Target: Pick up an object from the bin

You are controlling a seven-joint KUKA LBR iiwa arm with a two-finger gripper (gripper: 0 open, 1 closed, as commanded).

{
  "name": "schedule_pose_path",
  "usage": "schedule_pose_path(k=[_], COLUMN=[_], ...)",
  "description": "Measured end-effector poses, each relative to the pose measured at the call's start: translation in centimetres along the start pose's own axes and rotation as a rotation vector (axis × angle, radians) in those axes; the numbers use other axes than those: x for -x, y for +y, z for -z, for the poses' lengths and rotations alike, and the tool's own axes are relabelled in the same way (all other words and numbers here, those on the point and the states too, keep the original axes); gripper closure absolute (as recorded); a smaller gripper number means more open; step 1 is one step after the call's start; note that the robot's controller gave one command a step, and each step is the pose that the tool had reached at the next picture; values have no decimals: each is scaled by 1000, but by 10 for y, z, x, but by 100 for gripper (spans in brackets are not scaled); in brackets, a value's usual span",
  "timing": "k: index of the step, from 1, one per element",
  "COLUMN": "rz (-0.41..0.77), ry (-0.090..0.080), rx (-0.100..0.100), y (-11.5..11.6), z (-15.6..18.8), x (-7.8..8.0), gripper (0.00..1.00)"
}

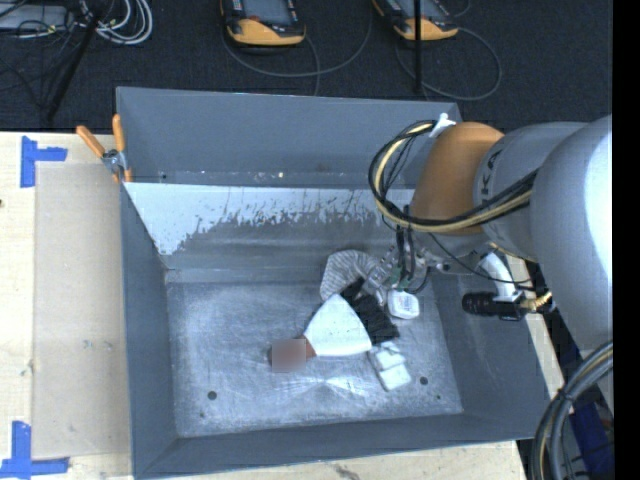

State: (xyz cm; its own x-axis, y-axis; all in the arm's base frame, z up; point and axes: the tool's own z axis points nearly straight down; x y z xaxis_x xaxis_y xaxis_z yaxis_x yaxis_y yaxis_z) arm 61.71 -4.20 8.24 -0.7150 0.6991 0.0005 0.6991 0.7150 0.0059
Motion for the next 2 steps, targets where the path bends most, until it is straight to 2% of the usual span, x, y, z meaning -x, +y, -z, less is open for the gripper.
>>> schedule_pose_path(k=[2], rz=[-1], ry=[1], rx=[-6], y=[-3], z=[31], x=[-1], gripper=[100])
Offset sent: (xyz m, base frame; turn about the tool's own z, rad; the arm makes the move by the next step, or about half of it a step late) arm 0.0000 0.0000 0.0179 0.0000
